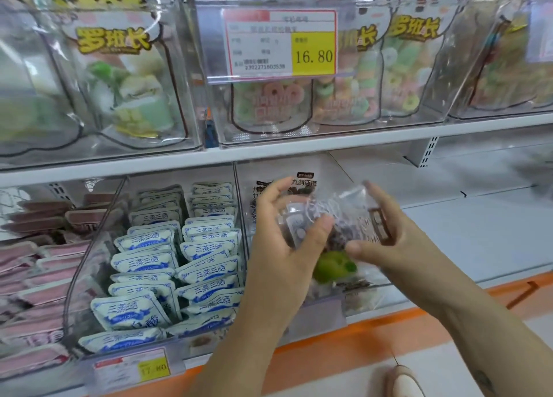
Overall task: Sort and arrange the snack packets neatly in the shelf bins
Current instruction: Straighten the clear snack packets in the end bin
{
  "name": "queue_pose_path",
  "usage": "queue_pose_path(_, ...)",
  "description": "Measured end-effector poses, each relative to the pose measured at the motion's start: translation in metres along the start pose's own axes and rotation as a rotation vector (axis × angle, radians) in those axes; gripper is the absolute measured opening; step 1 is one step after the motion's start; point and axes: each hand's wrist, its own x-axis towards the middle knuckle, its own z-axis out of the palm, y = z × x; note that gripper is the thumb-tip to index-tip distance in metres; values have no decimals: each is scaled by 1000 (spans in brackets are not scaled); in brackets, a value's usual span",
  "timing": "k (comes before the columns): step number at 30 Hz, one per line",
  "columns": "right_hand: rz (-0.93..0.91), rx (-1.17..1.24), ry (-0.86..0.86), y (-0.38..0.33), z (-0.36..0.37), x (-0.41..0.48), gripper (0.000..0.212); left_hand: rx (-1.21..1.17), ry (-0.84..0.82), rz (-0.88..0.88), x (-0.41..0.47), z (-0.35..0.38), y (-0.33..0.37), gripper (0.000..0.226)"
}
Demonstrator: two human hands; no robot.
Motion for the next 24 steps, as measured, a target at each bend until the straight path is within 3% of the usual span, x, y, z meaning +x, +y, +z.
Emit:
queue_pose_path(1,27,9,-56,3,4,1,87,45,18,13,0,-2,-1,46)
queue_pose_path(4,0,-77,-123,0,16,1,54,276,60,56,1,-12,-5,53)
queue_pose_path(6,-54,-127,-7,-5,21,3,43,398,110,73,4,-23,-10,57)
queue_pose_path(9,-252,-349,252,-6,26,18,39,434,237,-50,13,-45,-18,40)
queue_pose_path(13,-444,-750,267,3,35,67,40,536,146,-225,17,-59,-35,24)
queue_pose_path(15,-450,-856,223,12,38,96,45,550,106,-235,18,-57,-36,25)
queue_pose_path(20,-319,-767,85,31,44,145,48,544,114,-239,22,-61,-36,27)
queue_pose_path(24,-210,-852,-16,43,36,157,47,516,122,-261,24,-65,-38,26)
